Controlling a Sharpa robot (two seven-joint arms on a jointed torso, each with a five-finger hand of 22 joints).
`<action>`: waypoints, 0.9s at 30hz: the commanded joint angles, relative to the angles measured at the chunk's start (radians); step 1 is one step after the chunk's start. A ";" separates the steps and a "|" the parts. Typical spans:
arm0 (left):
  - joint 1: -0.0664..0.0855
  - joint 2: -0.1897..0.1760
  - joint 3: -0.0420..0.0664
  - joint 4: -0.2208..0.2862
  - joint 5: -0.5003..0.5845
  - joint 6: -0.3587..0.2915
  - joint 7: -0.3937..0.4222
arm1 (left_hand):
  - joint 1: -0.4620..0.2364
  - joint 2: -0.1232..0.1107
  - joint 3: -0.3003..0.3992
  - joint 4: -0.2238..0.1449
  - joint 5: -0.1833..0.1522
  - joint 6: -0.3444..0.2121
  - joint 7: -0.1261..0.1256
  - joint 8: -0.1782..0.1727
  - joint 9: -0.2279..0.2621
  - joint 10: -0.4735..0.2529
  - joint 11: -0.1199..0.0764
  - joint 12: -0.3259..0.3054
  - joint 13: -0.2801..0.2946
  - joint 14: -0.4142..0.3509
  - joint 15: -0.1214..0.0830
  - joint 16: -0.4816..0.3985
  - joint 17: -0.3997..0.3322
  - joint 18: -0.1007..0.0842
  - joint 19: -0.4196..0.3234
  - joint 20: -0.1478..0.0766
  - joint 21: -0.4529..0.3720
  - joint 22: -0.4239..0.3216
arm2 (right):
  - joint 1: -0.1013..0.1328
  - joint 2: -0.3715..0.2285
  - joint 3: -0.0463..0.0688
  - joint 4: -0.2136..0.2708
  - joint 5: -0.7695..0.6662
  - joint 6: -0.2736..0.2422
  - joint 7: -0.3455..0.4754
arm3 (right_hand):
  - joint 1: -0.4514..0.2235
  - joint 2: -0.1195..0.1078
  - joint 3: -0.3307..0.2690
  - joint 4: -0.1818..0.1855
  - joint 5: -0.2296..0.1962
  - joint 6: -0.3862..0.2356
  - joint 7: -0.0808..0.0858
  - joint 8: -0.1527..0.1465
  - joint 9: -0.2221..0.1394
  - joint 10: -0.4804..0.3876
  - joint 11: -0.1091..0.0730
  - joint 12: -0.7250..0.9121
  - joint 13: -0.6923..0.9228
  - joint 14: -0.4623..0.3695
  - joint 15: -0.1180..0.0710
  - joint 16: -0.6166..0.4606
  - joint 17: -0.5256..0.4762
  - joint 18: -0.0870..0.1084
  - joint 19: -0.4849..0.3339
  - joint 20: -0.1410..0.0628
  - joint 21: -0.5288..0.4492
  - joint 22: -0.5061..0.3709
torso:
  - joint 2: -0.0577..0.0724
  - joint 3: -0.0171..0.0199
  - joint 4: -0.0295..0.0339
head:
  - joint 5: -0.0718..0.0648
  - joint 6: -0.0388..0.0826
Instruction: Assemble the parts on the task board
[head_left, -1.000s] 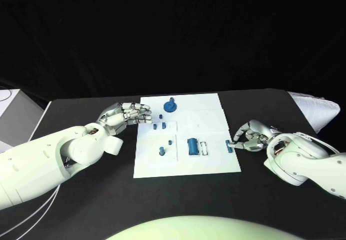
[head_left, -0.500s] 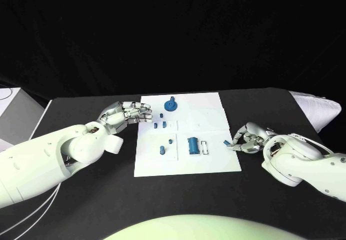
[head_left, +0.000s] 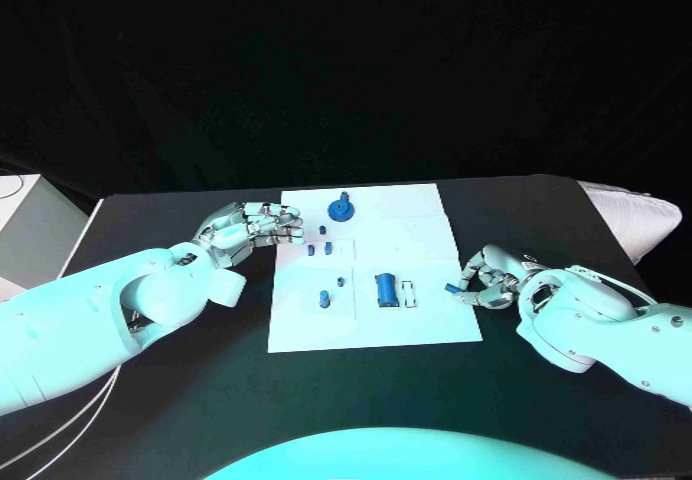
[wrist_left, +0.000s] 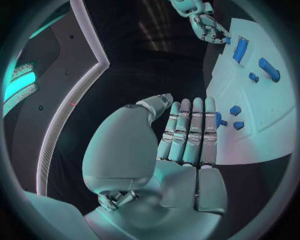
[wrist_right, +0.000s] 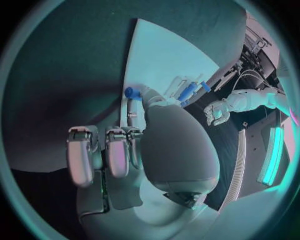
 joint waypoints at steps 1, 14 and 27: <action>0.000 0.000 0.001 0.003 0.005 0.016 0.006 | -0.003 0.009 0.001 0.006 0.005 -0.002 0.000 -0.005 -0.001 -0.006 -0.001 0.001 0.001 0.008 0.002 -0.006 0.001 0.011 0.007 0.001 -0.004 -0.001 | -0.008 0.005 -0.005 -0.002 -0.061 0.050 -0.026 | 0.031 0.010 0.034 -0.006 0.016 0.011 -0.001 -0.005 -0.004 0.106 -0.008 0.002 0.264 0.108 -0.007 0.007 0.263 -0.013 0.091 -0.006 0.004 0.247 | 0.000 -0.0005 0.0001 | 0.000 0.001; -0.001 -0.003 0.001 0.004 0.005 0.014 0.004 | -0.003 0.009 0.001 0.006 0.005 -0.002 0.000 -0.005 -0.002 -0.006 -0.001 0.001 0.001 0.009 0.002 -0.009 0.003 0.011 0.009 0.001 -0.006 -0.003 | -0.008 0.021 -0.005 0.016 -0.111 0.014 -0.042 | -0.017 -0.027 0.156 0.000 0.118 0.017 -0.002 0.000 -0.006 0.106 -0.009 0.002 0.264 0.108 -0.008 0.007 0.263 -0.015 0.093 -0.007 0.011 0.251 | -0.001 0.0007 -0.0003 | 0.002 0.004; -0.001 -0.003 0.001 0.005 0.005 0.014 0.003 | -0.002 0.010 0.001 0.007 0.005 -0.001 0.000 -0.005 -0.002 -0.006 -0.001 0.001 0.001 0.009 0.002 -0.010 0.004 0.011 0.010 0.001 -0.007 -0.004 | 0.019 0.007 -0.002 0.101 0.027 -0.076 -0.007 | -0.092 -0.037 0.194 0.007 0.186 0.013 -0.005 0.011 0.003 0.106 -0.012 0.002 0.264 0.108 -0.010 0.007 0.263 -0.018 0.097 -0.010 0.026 0.256 | 0.000 -0.0007 -0.0009 | 0.003 0.005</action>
